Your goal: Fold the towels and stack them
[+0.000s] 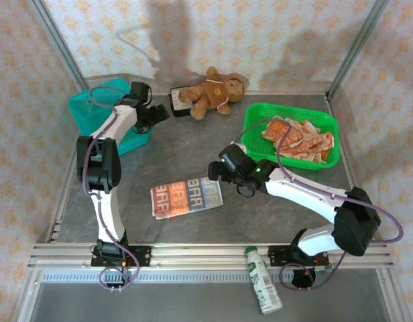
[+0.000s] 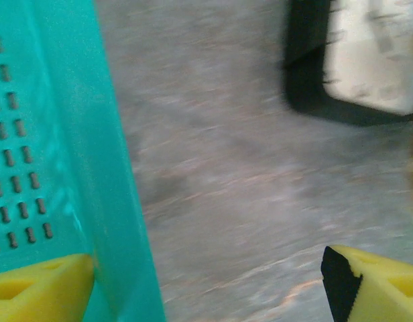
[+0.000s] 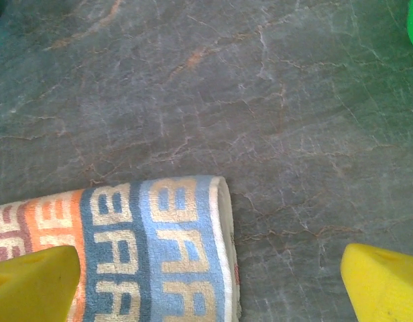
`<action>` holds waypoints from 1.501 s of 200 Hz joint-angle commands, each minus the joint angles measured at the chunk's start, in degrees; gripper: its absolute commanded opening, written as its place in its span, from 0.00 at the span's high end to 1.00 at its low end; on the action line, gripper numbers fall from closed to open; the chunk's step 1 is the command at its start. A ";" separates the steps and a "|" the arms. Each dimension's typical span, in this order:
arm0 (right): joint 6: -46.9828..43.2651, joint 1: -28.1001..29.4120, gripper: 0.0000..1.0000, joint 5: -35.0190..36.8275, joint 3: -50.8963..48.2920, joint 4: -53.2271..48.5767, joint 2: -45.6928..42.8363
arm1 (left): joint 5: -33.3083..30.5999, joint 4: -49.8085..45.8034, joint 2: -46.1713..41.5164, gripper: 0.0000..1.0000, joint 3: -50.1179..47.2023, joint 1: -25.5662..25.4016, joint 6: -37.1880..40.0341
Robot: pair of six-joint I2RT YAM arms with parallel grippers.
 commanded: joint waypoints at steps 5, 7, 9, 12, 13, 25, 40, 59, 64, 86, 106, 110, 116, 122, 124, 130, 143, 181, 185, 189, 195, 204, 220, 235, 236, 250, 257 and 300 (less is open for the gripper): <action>1.34 -0.37 0.01 2.10 -0.61 -2.26 -1.14 | 7.54 7.25 6.33 0.11 9.17 -2.41 -6.77; 1.34 -0.42 0.01 2.05 -0.61 -2.34 -1.18 | 7.75 7.31 6.84 0.11 9.97 -2.56 -6.95; 1.35 -0.45 0.01 2.09 -0.61 -2.48 -1.28 | 7.87 7.30 7.32 0.10 10.78 -2.67 -7.06; 1.40 -0.47 0.01 2.10 -0.66 -2.54 -1.38 | 8.03 7.15 7.95 0.08 11.99 -2.79 -7.19; 1.42 -0.47 0.01 2.10 -0.68 -2.63 -1.42 | 8.05 7.02 8.14 0.08 12.42 -2.80 -7.20; 1.60 -0.46 0.01 2.31 -1.00 -3.14 -1.89 | 7.40 3.70 9.83 0.07 17.40 -3.12 -6.86; 1.81 -0.55 0.01 2.60 -1.65 -3.01 -2.71 | 5.78 -0.05 9.19 0.07 19.93 -2.93 -4.67; 1.70 -0.90 0.01 2.32 -2.22 -2.17 -2.84 | 2.04 -4.04 4.88 0.06 17.68 -1.87 -1.70; 1.61 -1.03 0.01 2.08 -2.24 -1.92 -2.65 | 1.21 -5.06 3.47 0.06 16.47 -1.33 0.03; 1.04 -1.24 0.01 1.03 -1.55 -1.07 -1.11 | -4.09 -9.62 -4.42 0.04 8.97 0.91 3.12; 0.51 -1.25 0.01 -0.07 -0.56 -0.28 0.69 | -10.59 -9.99 -14.21 0.03 -1.56 2.76 5.09; 0.49 -1.25 0.01 -0.28 -0.41 -0.07 1.08 | -12.11 -9.89 -16.29 0.02 -3.73 3.15 5.15; 0.41 -1.25 0.01 -0.76 -0.19 0.28 1.60 | -14.61 -9.90 -18.82 0.01 -6.76 3.47 5.14; 0.27 -1.27 0.01 -1.07 0.13 0.51 2.02 | -16.99 -10.38 -21.02 0.00 -9.23 3.94 4.83; 0.29 -1.26 0.01 -1.20 0.17 0.59 2.24 | -17.45 -10.61 -21.64 0.00 -10.12 4.06 4.67; 0.13 -1.25 0.01 -1.47 0.55 0.70 2.71 | -18.97 -11.58 -23.23 0.00 -11.97 4.60 4.25; -0.20 -1.25 0.01 -1.85 1.19 0.88 3.57 | -21.44 -12.83 -25.73 0.00 -16.05 5.30 2.59; -0.73 -1.25 0.01 -3.00 2.72 0.89 5.10 | -13.71 -10.28 -24.60 0.00 -21.60 5.53 -3.09; -0.77 -1.25 0.01 -3.07 2.81 0.84 5.12 | -12.86 -10.06 -24.17 0.00 -21.60 5.45 -3.89; -0.70 -1.25 0.01 -3.02 2.79 0.79 5.05 | -12.03 -9.71 -23.52 0.00 -21.61 5.38 -4.58; -0.72 -1.25 0.01 -3.01 2.73 0.79 4.82 | -10.96 -8.99 -22.82 0.00 -21.69 5.20 -5.55; -0.67 -1.26 0.01 -2.85 2.56 0.70 4.51 | -9.04 -7.62 -21.71 0.00 -21.74 5.02 -6.78; -0.27 -1.25 0.01 -2.48 1.83 0.53 3.71 | -5.68 -5.69 -19.38 0.01 -20.60 4.07 -8.33; 0.24 -1.25 0.01 -1.95 0.86 0.47 2.76 | -3.34 -3.50 -17.71 0.01 -18.86 1.85 -8.62; 0.27 -1.25 0.01 -1.95 0.83 0.46 2.72 | -3.22 -3.36 -17.61 0.01 -18.78 1.67 -8.58; 0.72 -1.25 0.01 -1.56 -0.01 0.36 2.03 | -2.78 -0.69 -16.70 0.01 -17.16 -1.20 -8.27; 0.90 -1.25 0.01 -1.47 -0.36 0.31 1.78 | -2.74 0.37 -16.15 0.01 -16.22 -2.70 -8.27; 1.95 -1.25 0.01 -1.25 -2.18 0.44 0.49 | -1.60 2.64 -9.25 0.01 -7.79 -8.41 -8.45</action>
